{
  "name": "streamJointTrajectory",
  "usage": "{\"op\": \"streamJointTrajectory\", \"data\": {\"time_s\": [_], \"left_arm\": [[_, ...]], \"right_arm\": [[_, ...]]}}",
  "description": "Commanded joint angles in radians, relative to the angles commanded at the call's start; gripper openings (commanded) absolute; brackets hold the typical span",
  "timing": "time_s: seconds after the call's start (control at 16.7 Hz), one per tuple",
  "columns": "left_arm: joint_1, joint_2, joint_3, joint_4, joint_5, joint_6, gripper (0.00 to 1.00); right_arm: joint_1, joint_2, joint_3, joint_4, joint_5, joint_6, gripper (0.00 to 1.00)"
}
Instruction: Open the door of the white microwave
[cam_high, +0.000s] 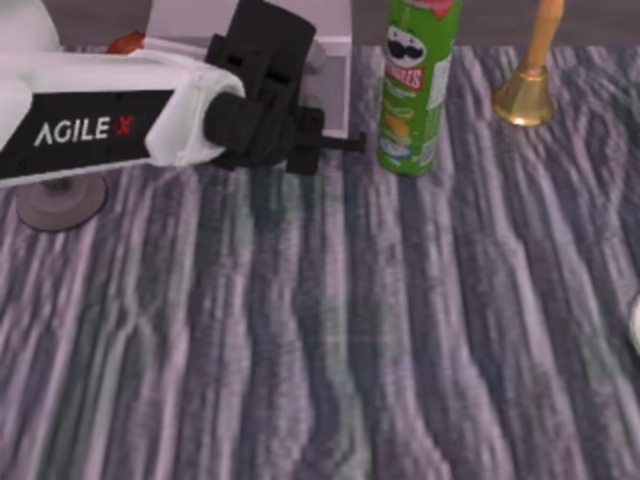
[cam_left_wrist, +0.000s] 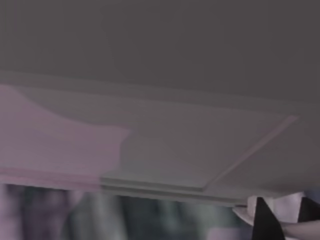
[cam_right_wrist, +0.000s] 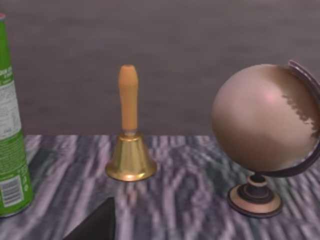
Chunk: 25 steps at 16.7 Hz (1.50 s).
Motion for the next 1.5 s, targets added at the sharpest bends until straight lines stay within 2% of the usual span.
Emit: {"op": "streamJointTrajectory", "data": {"time_s": [0.72,1.2,1.5], "left_arm": [[0.000,0.000,0.000,0.000,0.000,0.000,0.00],[0.015,-0.036,-0.053,0.026,0.047,0.055,0.00],[0.016,-0.038,-0.058,0.028,0.049,0.060,0.00]], "right_arm": [[0.000,0.000,0.000,0.000,0.000,0.000,1.00],[0.000,0.000,0.000,0.000,0.000,0.000,1.00],[0.000,0.000,0.000,0.000,0.000,0.000,1.00]]}}
